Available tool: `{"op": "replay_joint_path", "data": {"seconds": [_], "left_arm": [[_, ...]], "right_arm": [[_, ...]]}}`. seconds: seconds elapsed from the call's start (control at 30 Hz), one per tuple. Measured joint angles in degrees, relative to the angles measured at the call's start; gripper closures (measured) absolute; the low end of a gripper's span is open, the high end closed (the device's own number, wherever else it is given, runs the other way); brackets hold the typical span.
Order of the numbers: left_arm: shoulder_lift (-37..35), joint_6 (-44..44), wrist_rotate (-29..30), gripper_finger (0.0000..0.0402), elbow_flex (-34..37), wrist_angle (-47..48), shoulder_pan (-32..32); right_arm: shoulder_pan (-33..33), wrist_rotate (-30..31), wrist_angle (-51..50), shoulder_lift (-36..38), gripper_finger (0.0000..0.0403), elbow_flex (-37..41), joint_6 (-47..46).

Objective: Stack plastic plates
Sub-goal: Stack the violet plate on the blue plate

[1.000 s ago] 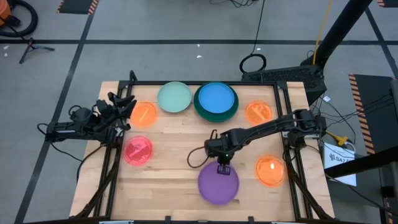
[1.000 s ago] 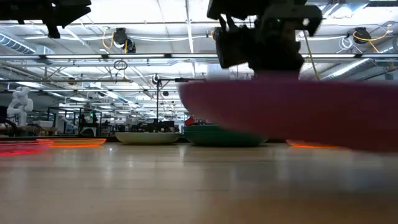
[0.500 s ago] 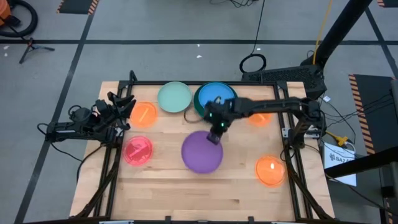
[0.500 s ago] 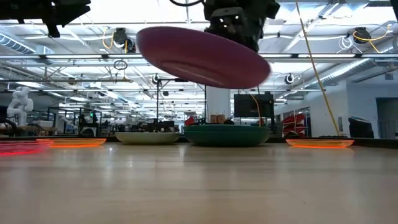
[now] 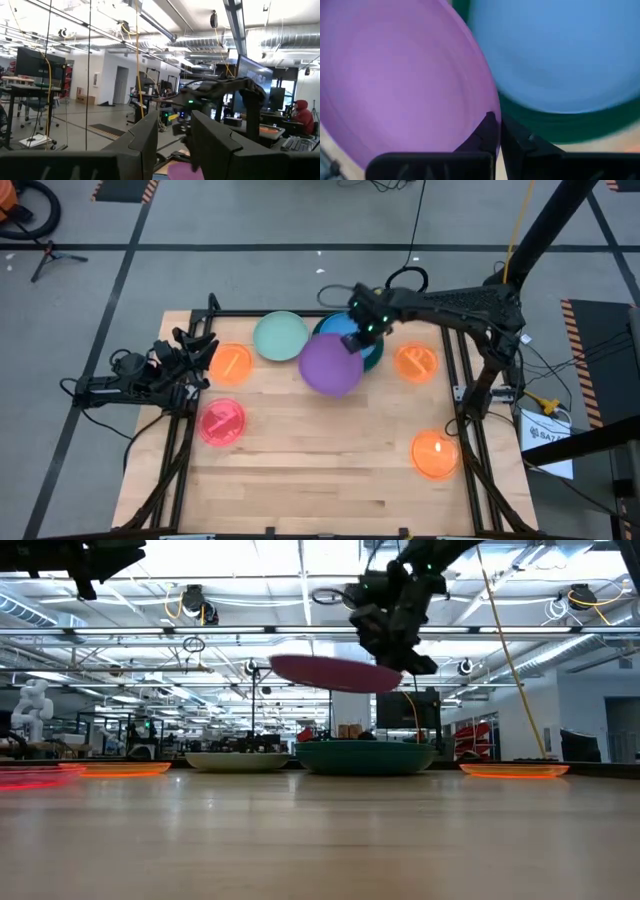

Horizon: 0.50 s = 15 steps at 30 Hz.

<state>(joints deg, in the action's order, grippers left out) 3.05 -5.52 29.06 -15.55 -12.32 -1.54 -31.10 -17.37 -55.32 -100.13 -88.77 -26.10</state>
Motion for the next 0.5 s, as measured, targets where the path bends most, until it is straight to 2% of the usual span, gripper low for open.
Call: {"op": "replay_joint_path", "data": {"seconds": [0.23,0.5], "left_arm": [[0.00,-0.24,0.00,0.0279,0.00,0.00,0.00],[-0.01,-0.24,0.00,0.0279,0.00,0.02,0.01]], "right_arm": [[-8.95,0.28,-1.69,-0.71,0.0401,0.00,3.38],[-15.85,4.33,-2.88,-1.63,0.0401,0.00,4.52]]}}
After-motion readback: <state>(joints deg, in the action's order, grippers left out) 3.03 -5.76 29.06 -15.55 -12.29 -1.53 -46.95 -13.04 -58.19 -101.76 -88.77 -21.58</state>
